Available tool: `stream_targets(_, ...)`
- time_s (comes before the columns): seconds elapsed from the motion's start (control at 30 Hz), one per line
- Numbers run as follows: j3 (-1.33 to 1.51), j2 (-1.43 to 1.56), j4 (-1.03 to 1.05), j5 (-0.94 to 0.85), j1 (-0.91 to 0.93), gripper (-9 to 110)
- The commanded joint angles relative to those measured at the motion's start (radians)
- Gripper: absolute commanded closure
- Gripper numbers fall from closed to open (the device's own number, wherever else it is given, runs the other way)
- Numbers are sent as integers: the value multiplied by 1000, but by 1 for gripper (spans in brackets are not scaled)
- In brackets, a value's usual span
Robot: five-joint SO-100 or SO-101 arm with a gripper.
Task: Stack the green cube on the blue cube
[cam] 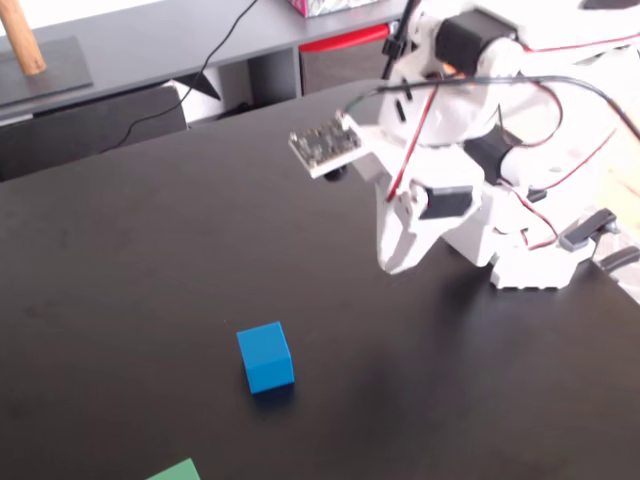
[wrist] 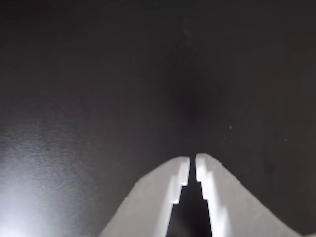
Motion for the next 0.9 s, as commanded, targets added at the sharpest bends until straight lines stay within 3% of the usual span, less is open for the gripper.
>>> stream_targets(0.0,-233,-109,18,37,-51,101)
stream_targets(0.87,-1189,-973,-11,49,-160,101)
